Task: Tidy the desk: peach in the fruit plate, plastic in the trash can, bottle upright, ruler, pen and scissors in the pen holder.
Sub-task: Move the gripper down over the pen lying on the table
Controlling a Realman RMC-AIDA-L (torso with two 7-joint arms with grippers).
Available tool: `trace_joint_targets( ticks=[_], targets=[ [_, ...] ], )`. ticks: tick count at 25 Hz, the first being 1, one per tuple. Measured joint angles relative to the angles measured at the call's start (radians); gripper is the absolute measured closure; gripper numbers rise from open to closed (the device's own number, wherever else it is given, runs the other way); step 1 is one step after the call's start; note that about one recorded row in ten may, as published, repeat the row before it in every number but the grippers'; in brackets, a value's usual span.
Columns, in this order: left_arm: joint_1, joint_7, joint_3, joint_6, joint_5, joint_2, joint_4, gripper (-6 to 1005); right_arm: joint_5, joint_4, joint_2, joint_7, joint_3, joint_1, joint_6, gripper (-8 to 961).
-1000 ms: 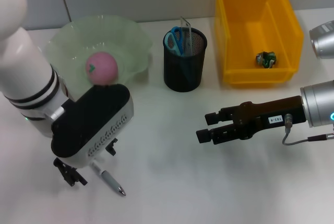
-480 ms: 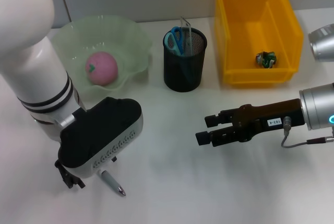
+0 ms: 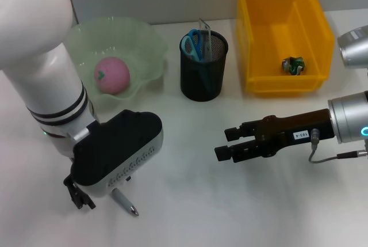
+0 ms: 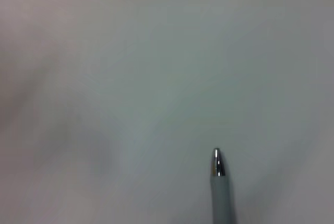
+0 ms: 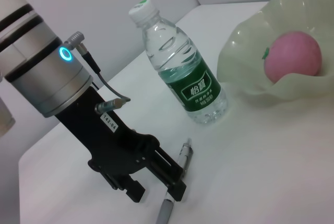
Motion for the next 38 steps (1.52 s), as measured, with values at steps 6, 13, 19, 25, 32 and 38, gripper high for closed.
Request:
trace_joint_targets(
  ticks=[6,13,19,25,32,38],
  targets=[
    [-0.014,-0.033,-0.006,-0.014,0.007,-0.004,-0.026,286,-0.001,-0.005,-0.002,0.0,0.0,0.001,0.0,129],
    [-0.029,-0.05,-0.013,-0.014,0.015,-0.008,-0.055,303,-0.002,-0.005,-0.005,0.0,0.0,0.011,0.0,129],
    [-0.036,-0.047,-0.013,-0.027,0.012,-0.01,-0.08,318,-0.002,-0.006,-0.007,0.0,0.0,0.019,-0.001,130],
    [-0.04,-0.052,-0.015,-0.037,0.01,-0.014,-0.091,506,-0.01,-0.006,-0.008,0.0,0.0,0.023,0.0,130],
    [-0.043,-0.054,-0.015,-0.039,0.013,-0.016,-0.095,501,-0.011,-0.007,-0.01,0.005,0.0,0.024,0.0,129],
    [-0.046,-0.055,-0.012,-0.038,0.016,-0.019,-0.098,516,-0.014,-0.007,-0.009,0.006,-0.001,0.025,0.0,129]
  ],
)
